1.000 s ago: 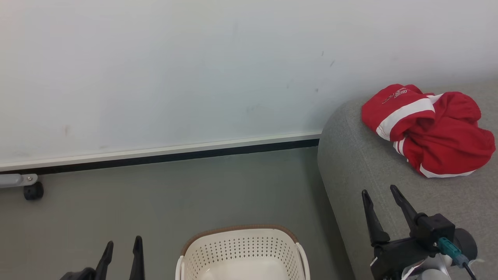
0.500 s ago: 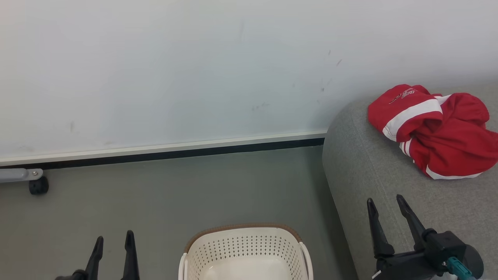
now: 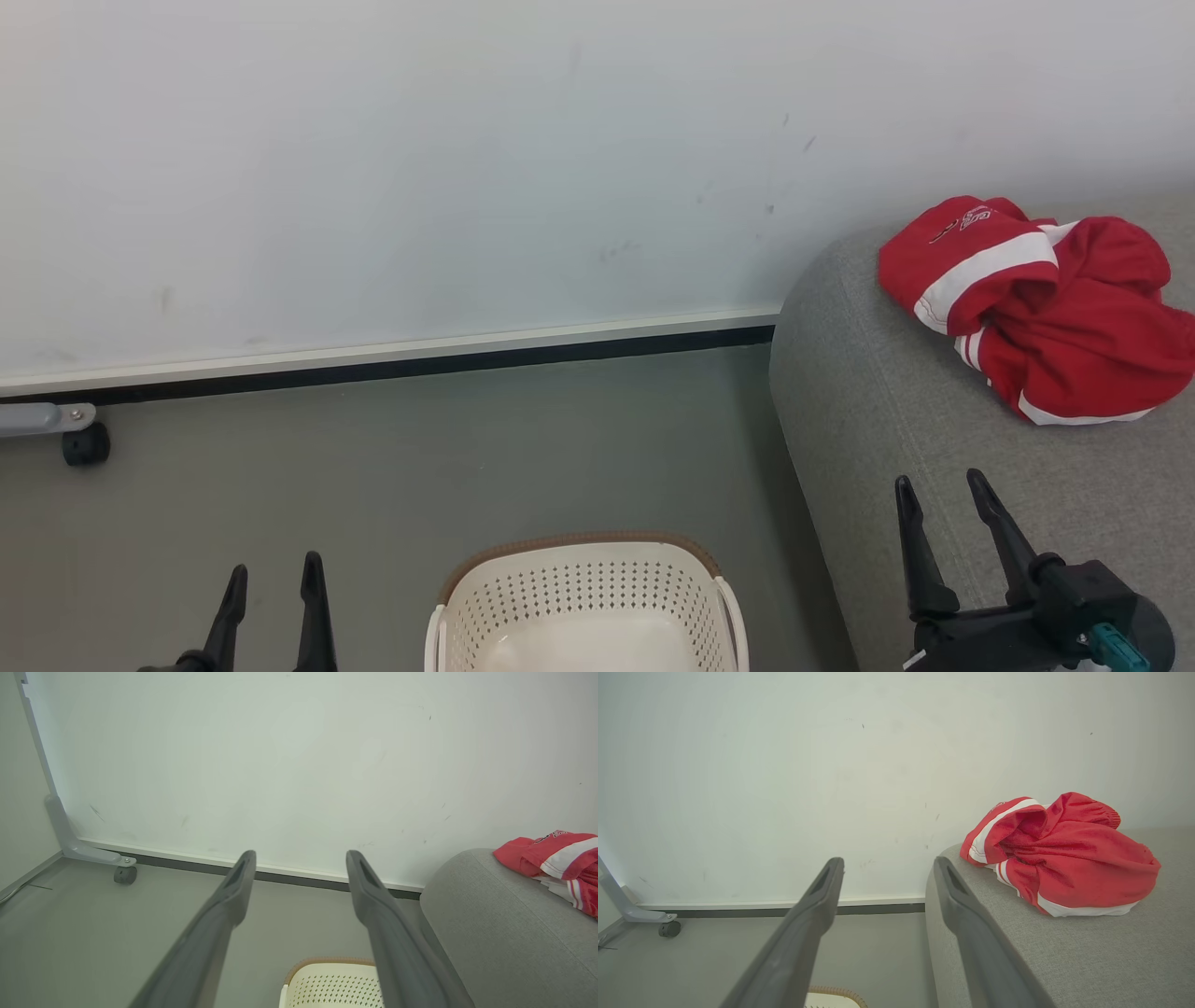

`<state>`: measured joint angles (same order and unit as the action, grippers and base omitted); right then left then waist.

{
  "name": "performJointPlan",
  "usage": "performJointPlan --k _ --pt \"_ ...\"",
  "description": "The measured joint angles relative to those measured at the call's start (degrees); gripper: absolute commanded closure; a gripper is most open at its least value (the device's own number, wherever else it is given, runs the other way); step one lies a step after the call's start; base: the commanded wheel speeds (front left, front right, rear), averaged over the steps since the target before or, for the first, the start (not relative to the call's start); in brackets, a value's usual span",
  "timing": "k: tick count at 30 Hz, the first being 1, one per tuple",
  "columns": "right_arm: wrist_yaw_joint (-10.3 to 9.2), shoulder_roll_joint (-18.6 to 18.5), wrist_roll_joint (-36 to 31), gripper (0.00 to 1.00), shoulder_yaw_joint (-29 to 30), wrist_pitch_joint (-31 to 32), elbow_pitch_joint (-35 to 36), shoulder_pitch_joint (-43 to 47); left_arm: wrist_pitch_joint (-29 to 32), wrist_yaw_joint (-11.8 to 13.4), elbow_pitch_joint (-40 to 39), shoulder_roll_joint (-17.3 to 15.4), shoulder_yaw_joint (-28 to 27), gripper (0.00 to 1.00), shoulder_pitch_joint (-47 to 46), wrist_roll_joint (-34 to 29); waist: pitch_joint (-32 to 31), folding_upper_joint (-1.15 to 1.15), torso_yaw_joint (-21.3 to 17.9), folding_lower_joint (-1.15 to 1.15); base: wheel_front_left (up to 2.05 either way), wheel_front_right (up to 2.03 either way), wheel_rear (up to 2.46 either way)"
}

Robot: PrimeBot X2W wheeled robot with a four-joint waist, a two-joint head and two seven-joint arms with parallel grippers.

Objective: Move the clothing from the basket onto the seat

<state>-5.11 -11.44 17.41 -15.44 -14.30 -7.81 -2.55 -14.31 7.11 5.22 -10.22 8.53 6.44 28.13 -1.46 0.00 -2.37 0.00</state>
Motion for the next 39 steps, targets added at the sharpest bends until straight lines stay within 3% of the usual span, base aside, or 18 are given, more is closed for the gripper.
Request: performJointPlan --k 31,32,39 --pt "-0.52 0.0 0.3 0.00 1.1 0.0 -0.4 0.8 0.0 -0.1 -0.5 0.4 0.7 0.00 0.0 -3.1 0.1 0.00 0.8 0.00 0.00 0.00 0.00" --pt "-0.52 0.0 0.3 1.00 1.1 0.0 -0.4 0.9 0.0 -0.1 -0.6 0.3 0.8 1.00 0.0 -3.1 0.1 0.00 0.8 0.00 0.00 0.00 0.00" --pt "-0.41 1.1 0.4 1.00 0.5 0.2 -3.6 3.1 0.4 -0.1 2.4 1.5 1.3 1.00 1.2 -2.9 0.1 0.00 0.9 0.00 0.00 0.00 0.00"
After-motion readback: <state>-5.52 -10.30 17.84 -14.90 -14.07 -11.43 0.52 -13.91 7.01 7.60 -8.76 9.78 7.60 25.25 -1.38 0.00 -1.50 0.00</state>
